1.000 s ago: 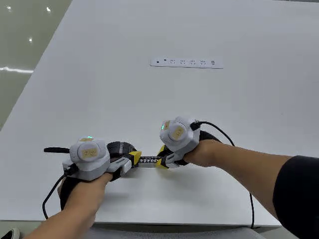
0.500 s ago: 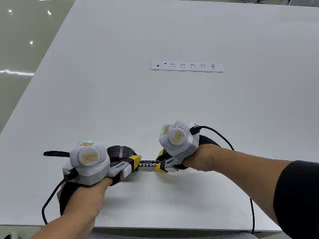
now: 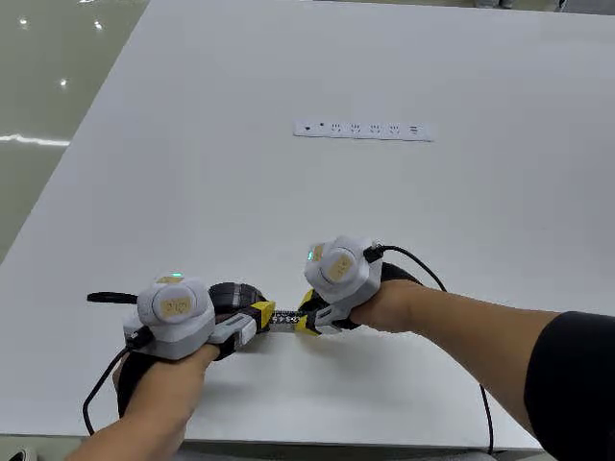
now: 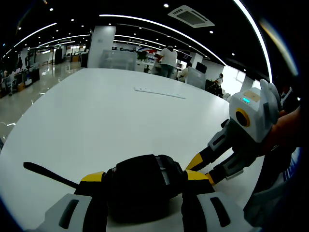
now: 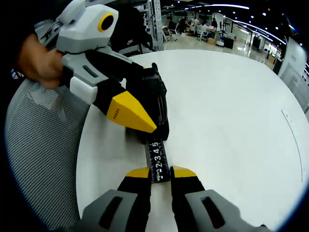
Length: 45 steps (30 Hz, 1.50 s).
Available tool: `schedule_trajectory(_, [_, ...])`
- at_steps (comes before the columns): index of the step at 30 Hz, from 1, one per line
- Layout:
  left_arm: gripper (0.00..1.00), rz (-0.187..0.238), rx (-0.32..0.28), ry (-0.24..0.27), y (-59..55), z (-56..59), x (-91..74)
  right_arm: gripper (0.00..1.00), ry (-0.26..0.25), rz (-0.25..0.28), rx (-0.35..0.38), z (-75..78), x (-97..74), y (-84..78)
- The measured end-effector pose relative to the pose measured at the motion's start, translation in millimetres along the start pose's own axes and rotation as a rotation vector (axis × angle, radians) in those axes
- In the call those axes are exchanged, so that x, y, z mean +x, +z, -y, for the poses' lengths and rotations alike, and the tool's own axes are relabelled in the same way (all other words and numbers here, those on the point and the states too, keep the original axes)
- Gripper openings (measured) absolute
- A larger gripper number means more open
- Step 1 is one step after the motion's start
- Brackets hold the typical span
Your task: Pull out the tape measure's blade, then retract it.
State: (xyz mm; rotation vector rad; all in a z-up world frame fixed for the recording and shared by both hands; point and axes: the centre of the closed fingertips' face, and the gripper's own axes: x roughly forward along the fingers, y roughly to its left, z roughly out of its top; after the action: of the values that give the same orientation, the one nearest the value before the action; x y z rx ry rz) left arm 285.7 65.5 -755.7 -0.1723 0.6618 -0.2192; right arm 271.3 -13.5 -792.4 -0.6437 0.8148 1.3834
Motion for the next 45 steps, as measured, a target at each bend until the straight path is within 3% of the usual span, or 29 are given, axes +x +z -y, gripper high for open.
schedule_trajectory(26, [0.58, 0.005, 0.0, 0.0, 0.8, 0.1, 0.6, 0.11, 0.003, 0.017, -0.003, -1.6, 7.8, 10.5])
schedule_trajectory(31, [0.58, 0.006, 0.004, 0.001, 0.8, -0.2, 0.9, 0.12, -0.001, 0.027, -0.032, -2.7, 5.9, 9.8])
schedule_trajectory(45, [0.58, 0.006, 0.008, 0.003, 0.4, 0.2, 0.4, 0.11, -0.006, 0.047, -0.009, -2.5, 0.5, 5.2])
